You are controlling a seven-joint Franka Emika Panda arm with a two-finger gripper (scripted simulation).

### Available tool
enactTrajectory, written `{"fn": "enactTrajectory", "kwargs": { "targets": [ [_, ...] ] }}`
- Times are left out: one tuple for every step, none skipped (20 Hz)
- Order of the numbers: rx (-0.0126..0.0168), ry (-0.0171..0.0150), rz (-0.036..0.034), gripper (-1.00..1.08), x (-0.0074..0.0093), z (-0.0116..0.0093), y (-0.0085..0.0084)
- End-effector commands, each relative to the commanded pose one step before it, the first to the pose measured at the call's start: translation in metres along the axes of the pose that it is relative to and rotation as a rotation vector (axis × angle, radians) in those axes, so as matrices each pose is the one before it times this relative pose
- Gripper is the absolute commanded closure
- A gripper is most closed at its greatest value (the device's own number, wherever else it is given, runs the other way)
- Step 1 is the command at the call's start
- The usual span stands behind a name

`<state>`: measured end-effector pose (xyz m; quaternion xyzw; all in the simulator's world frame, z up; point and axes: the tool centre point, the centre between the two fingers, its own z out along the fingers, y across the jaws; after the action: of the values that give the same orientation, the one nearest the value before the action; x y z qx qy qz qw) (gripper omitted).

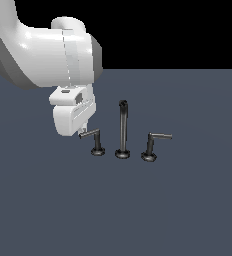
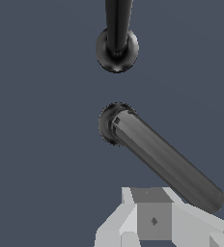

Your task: Turn on the faucet by rotating a designated handle.

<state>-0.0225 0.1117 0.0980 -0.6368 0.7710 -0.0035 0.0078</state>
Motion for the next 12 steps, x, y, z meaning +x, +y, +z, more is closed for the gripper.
{"fn": "enactTrajectory", "kwargs": {
  "targets": [
    [-0.01363, 0.00733, -0.00596, 1.08, 0.00183, -0.00031, 0.01640],
    [-0.00053, 0.00009, -0.00066, 1.08, 0.00047, -0.00004, 0.00359],
    [-0.00053, 0.00009, -0.00066, 1.08, 0.00046, -0.00004, 0.00361],
    [0.00000, 0.00000, 0.00000, 1.08, 0.00000, 0.00000, 0.00000],
    [0.00911, -0.00517, 0.00579, 1.08, 0.00020, 0.00019, -0.00915],
    [-0.00064, 0.00035, -0.00043, 1.08, 0.00296, -0.00005, 0.00224],
    [-0.00074, 0.00040, -0.00049, 1.08, 0.00293, 0.00000, 0.00225],
    [-0.00064, 0.00035, -0.00043, 1.08, 0.00297, -0.00006, 0.00225],
    [-0.00074, 0.00040, -0.00049, 1.08, 0.00294, 0.00000, 0.00226],
    [-0.00064, 0.00035, -0.00043, 1.08, 0.00299, -0.00006, 0.00226],
    [-0.00074, 0.00040, -0.00050, 1.08, 0.00295, 0.00000, 0.00226],
    [-0.00064, 0.00035, -0.00043, 1.08, 0.00300, -0.00006, 0.00226]
  ]
}}
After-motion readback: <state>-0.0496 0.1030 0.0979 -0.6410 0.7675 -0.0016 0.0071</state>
